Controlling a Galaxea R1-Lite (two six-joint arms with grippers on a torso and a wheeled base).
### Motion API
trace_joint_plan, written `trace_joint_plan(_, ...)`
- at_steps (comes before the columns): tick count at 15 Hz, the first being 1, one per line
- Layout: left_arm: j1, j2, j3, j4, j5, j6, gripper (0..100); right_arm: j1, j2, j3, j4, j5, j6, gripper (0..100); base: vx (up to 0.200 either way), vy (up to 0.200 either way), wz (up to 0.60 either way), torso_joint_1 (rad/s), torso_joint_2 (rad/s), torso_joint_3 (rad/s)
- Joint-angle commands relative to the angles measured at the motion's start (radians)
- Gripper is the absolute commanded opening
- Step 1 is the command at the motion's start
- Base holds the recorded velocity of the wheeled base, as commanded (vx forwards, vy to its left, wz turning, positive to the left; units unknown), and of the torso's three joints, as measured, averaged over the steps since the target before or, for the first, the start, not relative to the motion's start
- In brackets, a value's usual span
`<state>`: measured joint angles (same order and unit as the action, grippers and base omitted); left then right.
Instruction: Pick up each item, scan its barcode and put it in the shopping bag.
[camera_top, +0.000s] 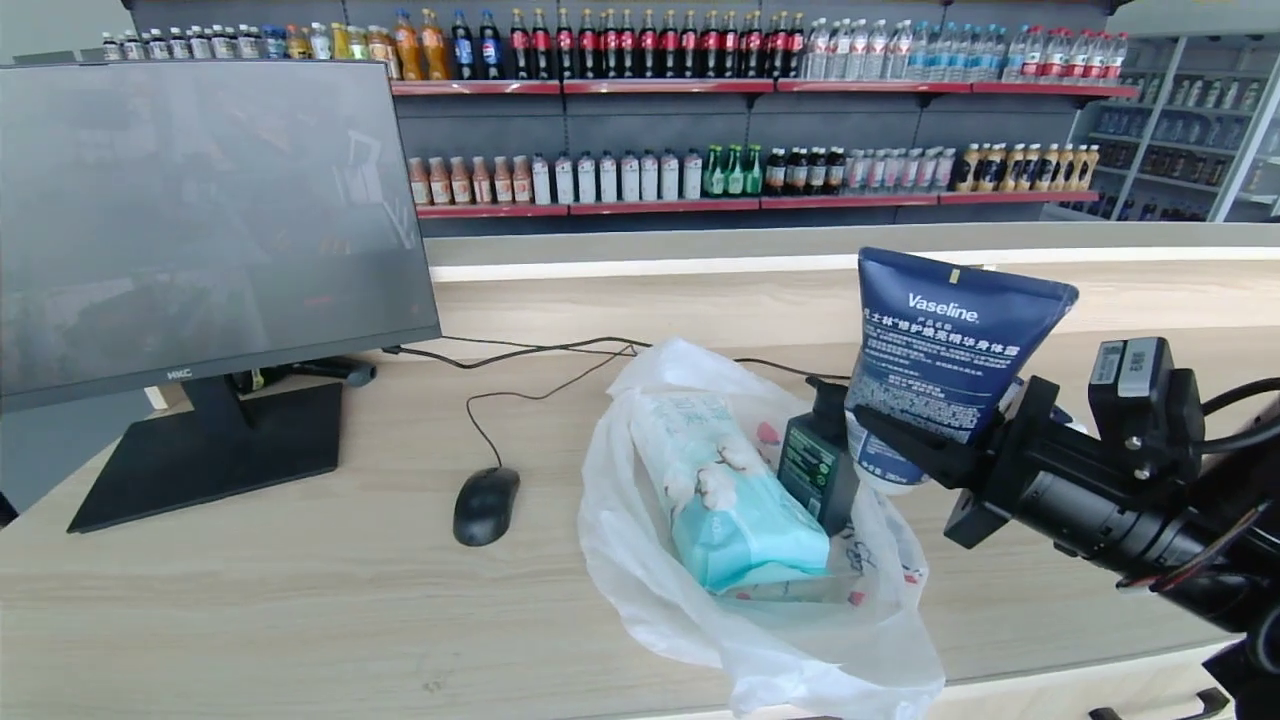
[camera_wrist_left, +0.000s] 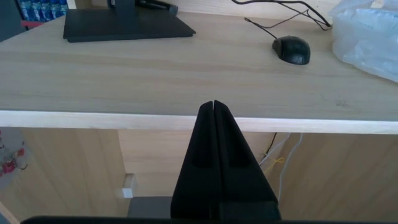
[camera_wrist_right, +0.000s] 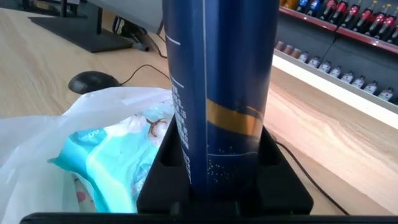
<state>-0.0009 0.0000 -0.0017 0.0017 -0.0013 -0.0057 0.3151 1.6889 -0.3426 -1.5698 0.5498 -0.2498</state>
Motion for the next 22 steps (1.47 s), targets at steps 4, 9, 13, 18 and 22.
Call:
trace_joint_plan(4, 0.001, 0.000, 0.000, -0.002, 0.000, 0.000, 0, -0.001, -0.003, 0.005, -0.001, -0.001, -0.002, 0, 0.000, 0.000, 0.30, 0.000, 0.00, 0.002)
trace_joint_plan(9, -0.001, 0.000, 0.000, 0.000, 0.000, 0.000, 0, 0.041, -0.032, -0.030, -0.001, -0.001, -0.002, 0, 0.000, 0.000, 0.36, 0.000, 0.00, 0.002)
trace_joint_plan(13, -0.001, 0.000, 0.000, 0.000, 0.001, 0.000, 0, 0.090, -0.023, -0.050, -0.001, -0.001, 0.007, 0, 0.000, 0.000, 0.00, 0.000, 0.00, 0.000)
trace_joint_plan(18, 0.001, 0.000, 0.000, 0.000, 0.000, 0.001, 0, 0.211, 0.032, -0.069, -0.001, -0.001, 0.037, 0, 0.000, 0.000, 0.00, 0.000, 0.00, 0.000)
trace_joint_plan(22, -0.001, 0.000, 0.000, 0.000, 0.000, 0.001, 0, 0.211, 0.133, -0.170, -0.001, -0.013, 0.078, 0, 0.000, 0.000, 0.00, 0.000, 0.00, 0.000)
